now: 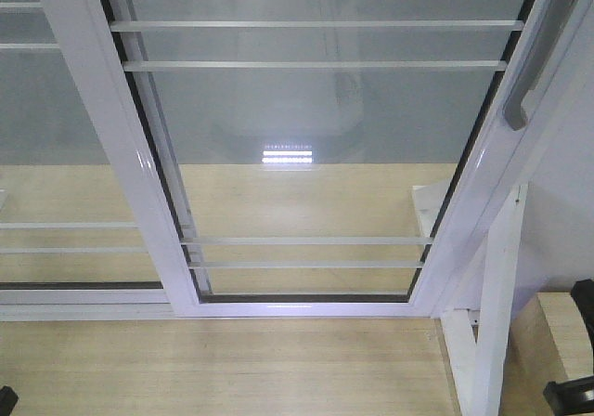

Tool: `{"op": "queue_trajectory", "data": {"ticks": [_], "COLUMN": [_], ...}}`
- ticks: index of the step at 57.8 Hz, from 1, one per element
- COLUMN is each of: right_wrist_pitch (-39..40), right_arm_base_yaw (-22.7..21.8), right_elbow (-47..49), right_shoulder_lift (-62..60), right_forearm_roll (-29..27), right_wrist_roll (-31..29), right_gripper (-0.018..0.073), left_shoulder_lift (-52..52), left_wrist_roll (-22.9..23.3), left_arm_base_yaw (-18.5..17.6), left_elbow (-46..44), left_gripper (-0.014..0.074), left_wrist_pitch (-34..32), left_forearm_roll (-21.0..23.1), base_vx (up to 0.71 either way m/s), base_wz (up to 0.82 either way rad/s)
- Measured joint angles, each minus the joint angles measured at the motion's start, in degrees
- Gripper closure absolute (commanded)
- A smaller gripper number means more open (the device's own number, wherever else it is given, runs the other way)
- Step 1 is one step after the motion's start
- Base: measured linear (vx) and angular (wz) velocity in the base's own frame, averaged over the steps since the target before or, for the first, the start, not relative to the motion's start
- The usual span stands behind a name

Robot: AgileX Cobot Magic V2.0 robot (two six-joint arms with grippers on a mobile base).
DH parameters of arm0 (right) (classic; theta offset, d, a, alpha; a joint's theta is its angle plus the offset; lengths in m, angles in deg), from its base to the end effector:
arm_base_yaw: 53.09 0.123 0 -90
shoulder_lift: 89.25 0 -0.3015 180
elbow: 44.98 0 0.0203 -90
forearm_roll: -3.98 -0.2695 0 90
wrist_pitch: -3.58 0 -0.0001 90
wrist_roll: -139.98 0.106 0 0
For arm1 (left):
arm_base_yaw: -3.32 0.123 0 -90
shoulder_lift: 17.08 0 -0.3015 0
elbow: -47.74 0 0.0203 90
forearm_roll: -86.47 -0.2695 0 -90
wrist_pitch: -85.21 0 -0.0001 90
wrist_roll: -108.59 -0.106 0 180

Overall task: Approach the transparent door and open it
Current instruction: 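Drive up to the door and stop facing the silver handle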

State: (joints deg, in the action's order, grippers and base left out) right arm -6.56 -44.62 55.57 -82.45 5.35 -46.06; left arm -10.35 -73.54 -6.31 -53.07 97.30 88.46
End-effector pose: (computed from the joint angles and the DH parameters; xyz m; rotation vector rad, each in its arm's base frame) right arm 0.0728 0.0104 0.1847 -0.2289 1.6666 0.0107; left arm 0.0717 -0.0130 0.1829 0.1518 1.7054 -0.1287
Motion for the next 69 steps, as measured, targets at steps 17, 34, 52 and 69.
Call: {"op": "queue_trajectory", "data": {"ticks": [17, 34, 52, 69], "right_wrist_pitch": [-0.1, -0.1, 1.2, 17.0], "right_arm_base_yaw": [0.0, 0.0, 0.0, 0.0], "right_elbow": [0.0, 0.0, 0.0, 0.6], "right_shoulder_lift": [0.0, 0.0, 0.0, 0.0], "right_forearm_roll": [0.0, 0.0, 0.0, -2.3], "right_wrist_roll": [0.0, 0.0, 0.0, 0.0], "right_gripper": [0.0559, 0.0559, 0.0559, 0.0559], "left_shoulder_lift": [0.0, 0.0, 0.0, 0.0], "left_wrist_roll": [0.0, 0.0, -0.3, 1.1], "left_arm_base_yaw": [0.0, 0.0, 0.0, 0.0], "left_elbow": [0.0, 0.0, 0.0, 0.0], "left_gripper": [0.0594, 0.0594, 0.0594, 0.0594], "left_wrist_pitch": [1.0, 1.1, -0.6, -22.0], "left_forearm_roll": [0.0, 0.0, 0.0, 3.5], "base_vx": [-0.01, 0.0, 0.0, 0.0], "base_wz": [0.01, 0.0, 0.0, 0.0]}}
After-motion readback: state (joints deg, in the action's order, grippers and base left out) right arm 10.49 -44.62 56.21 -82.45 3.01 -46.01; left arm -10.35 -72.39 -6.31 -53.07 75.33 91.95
